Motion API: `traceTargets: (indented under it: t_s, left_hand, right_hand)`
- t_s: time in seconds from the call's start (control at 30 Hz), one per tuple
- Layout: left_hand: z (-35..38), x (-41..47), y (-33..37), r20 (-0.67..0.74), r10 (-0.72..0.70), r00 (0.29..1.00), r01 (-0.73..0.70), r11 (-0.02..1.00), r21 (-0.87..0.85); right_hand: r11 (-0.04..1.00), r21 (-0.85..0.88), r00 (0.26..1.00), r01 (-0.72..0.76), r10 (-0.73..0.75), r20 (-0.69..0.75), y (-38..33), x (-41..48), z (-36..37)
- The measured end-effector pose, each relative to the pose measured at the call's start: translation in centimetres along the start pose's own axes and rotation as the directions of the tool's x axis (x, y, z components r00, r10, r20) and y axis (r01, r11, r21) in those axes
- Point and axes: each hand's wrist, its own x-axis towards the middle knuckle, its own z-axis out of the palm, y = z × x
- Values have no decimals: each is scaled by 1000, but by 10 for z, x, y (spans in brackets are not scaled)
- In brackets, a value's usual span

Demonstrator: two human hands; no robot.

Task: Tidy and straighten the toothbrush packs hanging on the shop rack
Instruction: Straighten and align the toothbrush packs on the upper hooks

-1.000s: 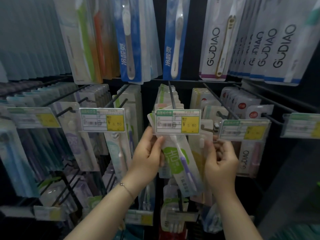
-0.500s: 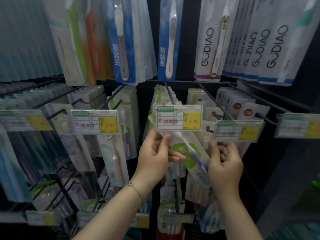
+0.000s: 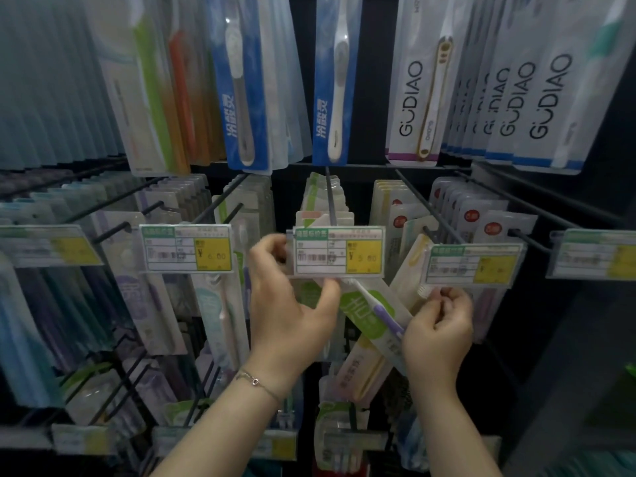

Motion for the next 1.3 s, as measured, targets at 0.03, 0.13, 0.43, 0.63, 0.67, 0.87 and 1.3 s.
traceTargets:
  t_s: [0.03, 0.13, 0.43, 0.63, 0.67, 0.87, 1.3]
  left_hand:
    - [1, 3, -2, -8, 72, 997, -71, 997, 21]
    - [4, 11, -3, -15, 272, 962, -269, 959, 93]
    - [21, 26, 13, -116, 301, 947, -308, 950, -52]
    - [27, 30, 18, -200, 341, 919, -345, 938, 13]
    - [28, 31, 13, -178, 344, 922, -343, 939, 40]
    - [25, 29, 3, 119, 162, 980, -189, 943, 276]
    - [-1, 18, 3, -41, 232, 972, -235, 965, -118]
  right_hand:
    - [1000, 1, 1000, -8, 8, 0, -1, 0, 0]
    - [1000, 5, 1000, -22, 22, -2, 0, 2, 0]
    - [1000, -5, 1000, -13, 13, -10, 6, 2, 5]
    - [1000, 15, 999, -11, 12, -32, 0, -1, 4]
    - [1000, 13, 999, -12, 12, -34, -1, -1, 4]
    - [998, 41, 999, -40, 41, -28, -4, 0, 5]
    - [997, -26, 997, -70, 70, 6, -3, 9, -1]
